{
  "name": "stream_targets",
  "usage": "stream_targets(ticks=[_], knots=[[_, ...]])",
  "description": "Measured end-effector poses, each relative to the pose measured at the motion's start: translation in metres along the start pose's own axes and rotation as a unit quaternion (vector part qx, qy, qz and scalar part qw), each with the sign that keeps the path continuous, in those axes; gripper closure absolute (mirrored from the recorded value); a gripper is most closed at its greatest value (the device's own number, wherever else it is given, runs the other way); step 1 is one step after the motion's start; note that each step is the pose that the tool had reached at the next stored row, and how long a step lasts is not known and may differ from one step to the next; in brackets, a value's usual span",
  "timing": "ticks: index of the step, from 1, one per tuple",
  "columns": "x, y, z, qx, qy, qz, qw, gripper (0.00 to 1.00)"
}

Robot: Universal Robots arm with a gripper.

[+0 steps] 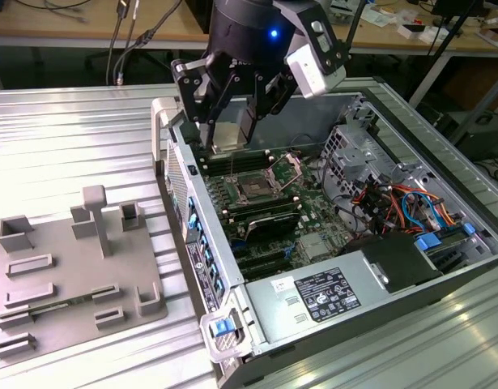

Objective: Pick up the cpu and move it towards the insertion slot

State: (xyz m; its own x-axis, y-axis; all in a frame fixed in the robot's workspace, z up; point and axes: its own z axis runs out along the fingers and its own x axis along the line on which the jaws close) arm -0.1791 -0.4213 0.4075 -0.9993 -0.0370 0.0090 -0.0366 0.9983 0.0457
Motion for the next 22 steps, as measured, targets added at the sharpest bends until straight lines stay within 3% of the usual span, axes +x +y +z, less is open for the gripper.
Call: stream_targets(ticks=[9, 18, 22], knots=[[-0.0085, 0.0061, 0.0004, 0.0, 0.0, 0.0, 1.0, 0.45], [-0.0349, 0.0067, 0.0004, 0.0, 0.0, 0.0, 1.0, 0.45], [-0.0351, 0.0067, 0.0004, 0.0, 0.0, 0.0, 1.0, 0.45]])
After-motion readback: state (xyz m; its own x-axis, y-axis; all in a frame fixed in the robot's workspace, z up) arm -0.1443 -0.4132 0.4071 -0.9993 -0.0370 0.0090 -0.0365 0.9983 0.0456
